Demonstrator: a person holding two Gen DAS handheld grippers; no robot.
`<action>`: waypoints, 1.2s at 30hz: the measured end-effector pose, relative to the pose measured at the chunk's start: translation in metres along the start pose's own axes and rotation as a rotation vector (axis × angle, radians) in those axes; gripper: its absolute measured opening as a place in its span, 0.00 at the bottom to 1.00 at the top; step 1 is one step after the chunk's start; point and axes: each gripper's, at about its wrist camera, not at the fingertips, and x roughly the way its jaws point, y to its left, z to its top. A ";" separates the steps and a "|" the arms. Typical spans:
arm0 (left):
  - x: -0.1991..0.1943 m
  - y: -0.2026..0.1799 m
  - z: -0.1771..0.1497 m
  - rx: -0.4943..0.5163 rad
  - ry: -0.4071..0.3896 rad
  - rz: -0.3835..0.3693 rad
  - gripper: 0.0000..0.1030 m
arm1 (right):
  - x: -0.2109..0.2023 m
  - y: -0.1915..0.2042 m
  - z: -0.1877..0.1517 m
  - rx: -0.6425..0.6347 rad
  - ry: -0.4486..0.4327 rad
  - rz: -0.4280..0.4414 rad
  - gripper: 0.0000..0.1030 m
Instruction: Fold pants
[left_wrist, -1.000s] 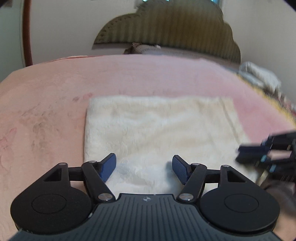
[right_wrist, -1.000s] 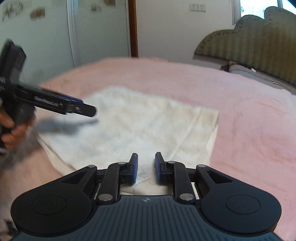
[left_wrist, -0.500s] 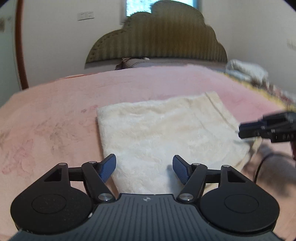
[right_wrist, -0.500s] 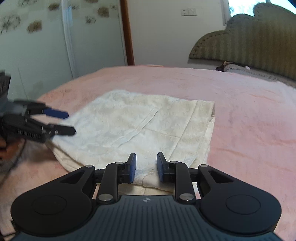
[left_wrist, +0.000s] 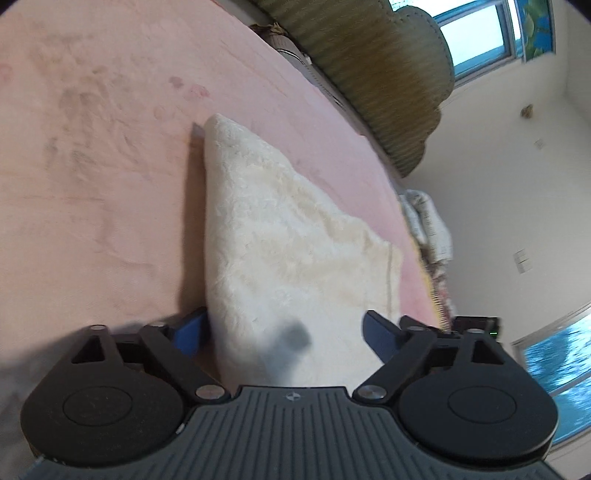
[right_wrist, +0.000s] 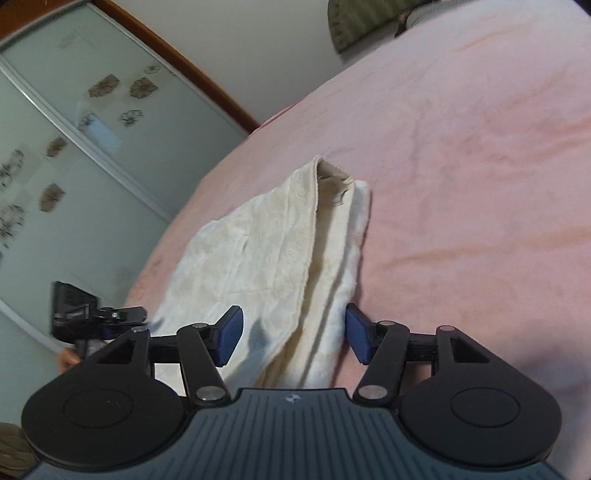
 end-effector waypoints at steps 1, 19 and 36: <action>0.003 0.002 0.003 -0.014 0.003 -0.026 0.94 | 0.003 -0.004 0.006 0.020 0.016 0.032 0.58; 0.010 -0.047 -0.009 0.295 -0.136 0.137 0.17 | 0.037 0.039 0.016 -0.090 -0.020 0.087 0.22; -0.002 -0.019 0.103 0.353 -0.254 0.421 0.27 | 0.156 0.093 0.123 -0.250 -0.061 0.049 0.25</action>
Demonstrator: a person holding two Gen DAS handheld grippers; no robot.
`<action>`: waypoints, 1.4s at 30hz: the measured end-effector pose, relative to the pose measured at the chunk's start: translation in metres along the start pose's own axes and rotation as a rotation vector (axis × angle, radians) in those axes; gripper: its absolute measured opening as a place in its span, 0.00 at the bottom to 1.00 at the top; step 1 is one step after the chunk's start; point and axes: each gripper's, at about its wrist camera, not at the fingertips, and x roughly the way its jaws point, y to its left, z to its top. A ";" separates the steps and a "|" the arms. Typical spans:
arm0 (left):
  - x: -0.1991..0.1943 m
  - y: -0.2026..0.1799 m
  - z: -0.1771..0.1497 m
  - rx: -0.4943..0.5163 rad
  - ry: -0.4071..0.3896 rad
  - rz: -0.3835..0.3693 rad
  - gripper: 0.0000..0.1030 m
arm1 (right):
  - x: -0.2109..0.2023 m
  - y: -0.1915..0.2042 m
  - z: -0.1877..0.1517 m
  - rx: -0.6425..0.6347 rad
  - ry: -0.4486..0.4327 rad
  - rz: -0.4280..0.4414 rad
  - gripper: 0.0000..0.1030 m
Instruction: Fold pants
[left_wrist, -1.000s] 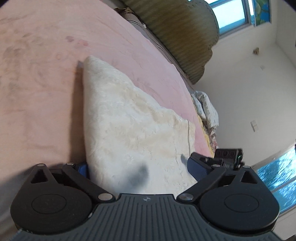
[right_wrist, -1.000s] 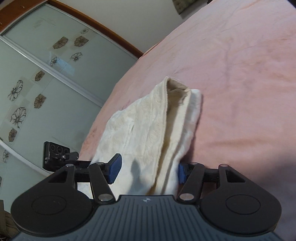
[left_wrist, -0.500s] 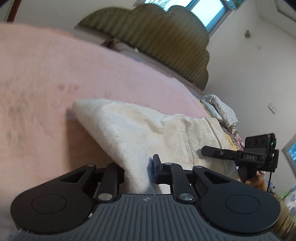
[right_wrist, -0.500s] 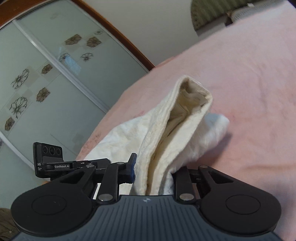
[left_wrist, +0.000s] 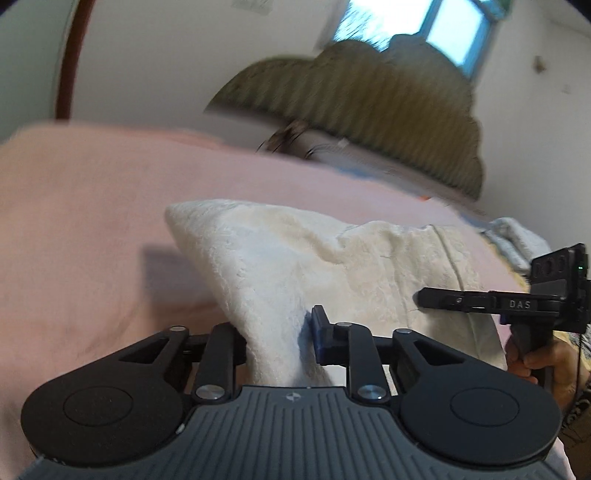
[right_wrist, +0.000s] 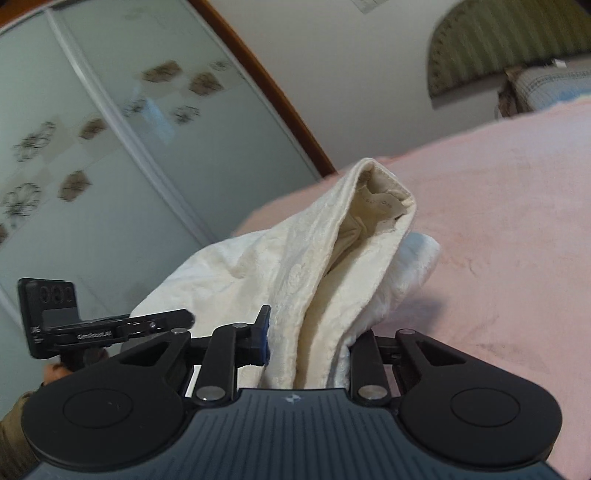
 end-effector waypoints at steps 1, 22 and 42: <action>0.011 0.010 -0.005 -0.029 0.037 0.019 0.31 | 0.012 -0.006 -0.002 0.017 0.030 -0.031 0.26; -0.059 0.002 -0.056 -0.137 -0.025 0.117 0.60 | -0.021 0.048 -0.064 -0.102 0.062 -0.198 0.48; -0.122 -0.116 -0.151 0.095 -0.020 0.348 0.94 | -0.110 0.185 -0.162 0.007 0.136 -0.296 0.96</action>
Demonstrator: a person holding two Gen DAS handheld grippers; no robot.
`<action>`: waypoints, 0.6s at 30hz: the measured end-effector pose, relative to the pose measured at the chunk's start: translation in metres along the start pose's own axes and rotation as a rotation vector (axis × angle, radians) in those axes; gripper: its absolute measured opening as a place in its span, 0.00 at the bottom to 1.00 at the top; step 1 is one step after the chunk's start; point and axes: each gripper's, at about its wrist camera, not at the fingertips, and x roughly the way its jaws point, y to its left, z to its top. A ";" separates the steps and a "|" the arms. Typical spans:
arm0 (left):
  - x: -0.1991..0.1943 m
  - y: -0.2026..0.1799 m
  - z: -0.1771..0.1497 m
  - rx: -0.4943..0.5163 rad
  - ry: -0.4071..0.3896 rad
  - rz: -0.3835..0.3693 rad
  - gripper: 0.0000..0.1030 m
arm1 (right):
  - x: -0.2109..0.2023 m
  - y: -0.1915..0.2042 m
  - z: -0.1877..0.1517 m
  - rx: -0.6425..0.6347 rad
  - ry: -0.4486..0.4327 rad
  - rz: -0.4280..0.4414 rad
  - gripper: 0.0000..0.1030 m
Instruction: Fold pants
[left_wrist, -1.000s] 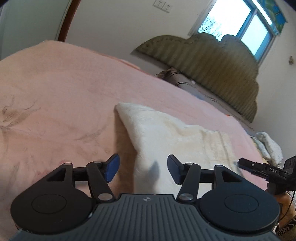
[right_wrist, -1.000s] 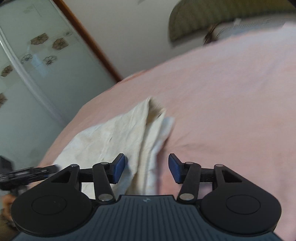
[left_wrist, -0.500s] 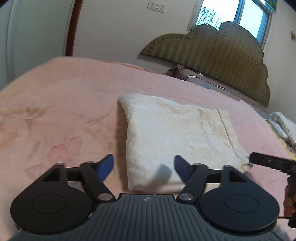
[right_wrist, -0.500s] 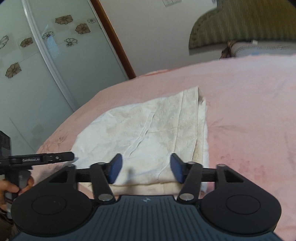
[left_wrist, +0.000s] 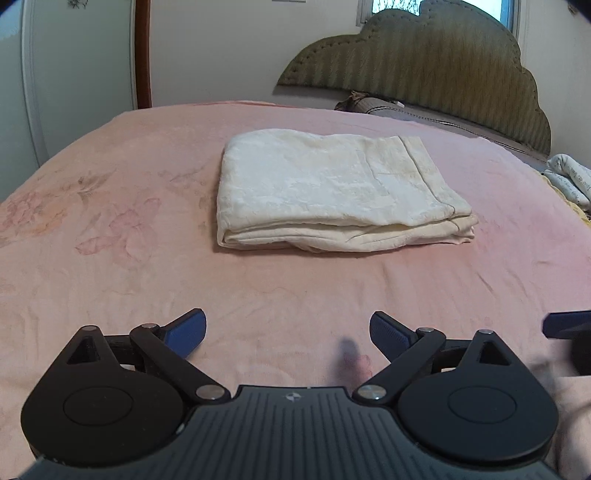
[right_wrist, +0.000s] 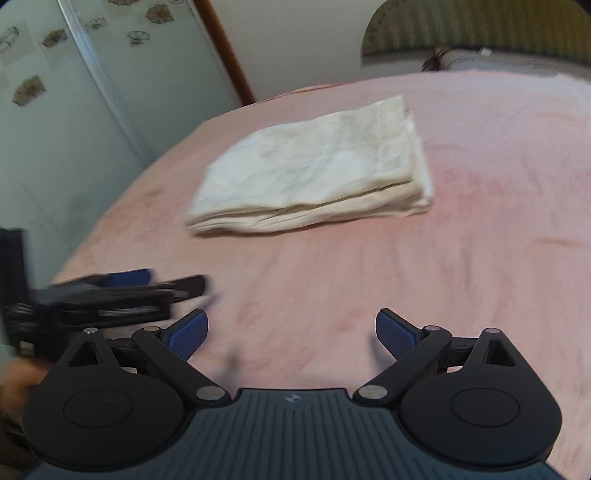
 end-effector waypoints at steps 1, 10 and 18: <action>0.000 -0.001 -0.002 -0.005 -0.004 0.005 0.94 | -0.010 -0.001 0.002 0.059 -0.004 0.130 0.96; 0.015 0.000 -0.011 -0.055 0.005 0.061 0.94 | 0.006 0.005 0.002 -0.043 -0.212 -0.192 1.00; 0.018 -0.007 -0.013 0.010 -0.009 0.085 0.94 | 0.049 0.006 -0.014 -0.093 -0.210 -0.266 1.00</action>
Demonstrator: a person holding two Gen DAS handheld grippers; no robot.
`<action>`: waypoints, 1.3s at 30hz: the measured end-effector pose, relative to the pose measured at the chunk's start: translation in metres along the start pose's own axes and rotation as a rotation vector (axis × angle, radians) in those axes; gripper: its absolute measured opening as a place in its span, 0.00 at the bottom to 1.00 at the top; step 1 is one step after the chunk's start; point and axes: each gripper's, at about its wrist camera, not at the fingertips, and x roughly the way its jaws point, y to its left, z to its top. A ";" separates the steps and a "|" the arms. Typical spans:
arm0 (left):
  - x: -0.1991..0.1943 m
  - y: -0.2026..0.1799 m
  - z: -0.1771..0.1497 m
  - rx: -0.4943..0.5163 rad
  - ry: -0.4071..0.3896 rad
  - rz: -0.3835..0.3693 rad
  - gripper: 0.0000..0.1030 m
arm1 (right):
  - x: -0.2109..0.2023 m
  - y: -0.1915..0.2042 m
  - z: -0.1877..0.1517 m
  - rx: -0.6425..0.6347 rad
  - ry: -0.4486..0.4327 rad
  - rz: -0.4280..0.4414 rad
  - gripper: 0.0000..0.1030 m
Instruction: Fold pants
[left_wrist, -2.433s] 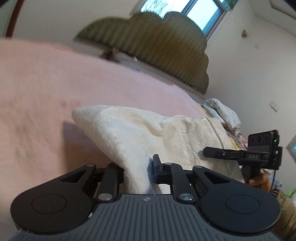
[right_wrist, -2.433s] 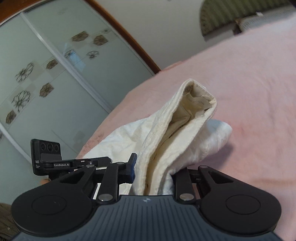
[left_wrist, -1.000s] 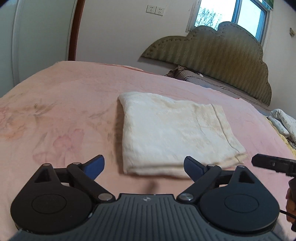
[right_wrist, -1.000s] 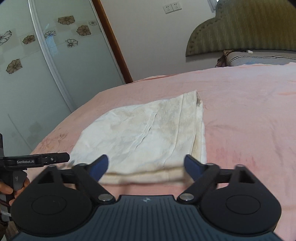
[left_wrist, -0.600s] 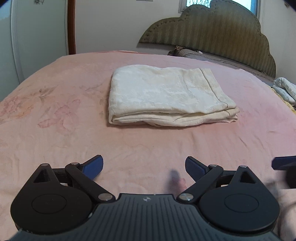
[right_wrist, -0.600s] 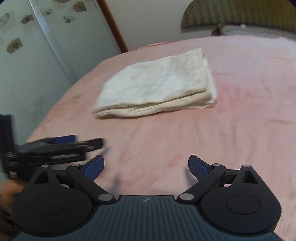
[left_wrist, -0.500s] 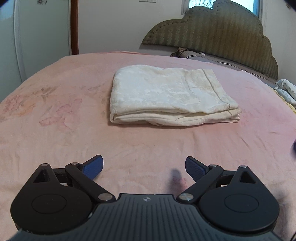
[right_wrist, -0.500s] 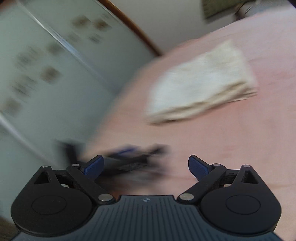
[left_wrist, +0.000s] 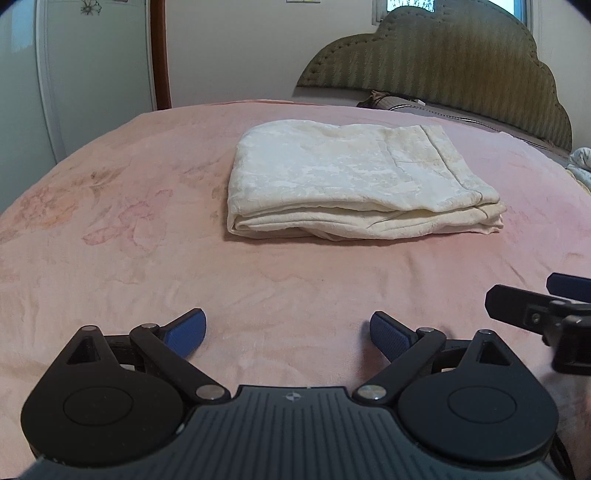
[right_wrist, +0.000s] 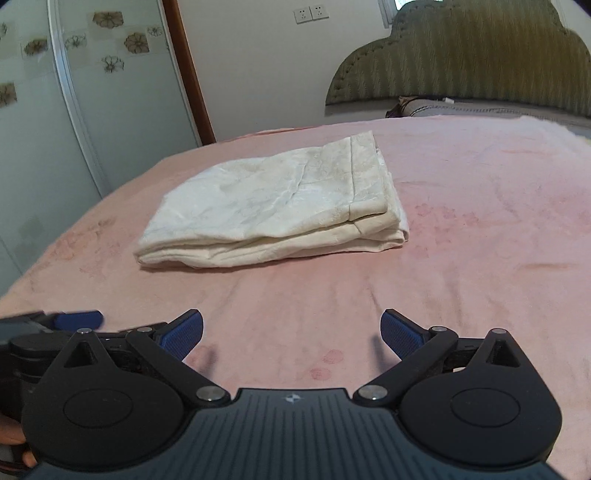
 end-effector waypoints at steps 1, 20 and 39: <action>0.000 0.000 0.000 -0.001 0.000 0.000 0.94 | 0.002 0.002 -0.001 -0.026 -0.005 -0.017 1.00; 0.005 0.001 -0.008 0.008 -0.018 0.001 1.00 | 0.019 0.000 -0.018 -0.088 0.043 -0.088 1.00; 0.005 0.001 -0.008 0.008 -0.018 0.001 1.00 | 0.018 -0.002 -0.018 -0.083 0.040 -0.083 1.00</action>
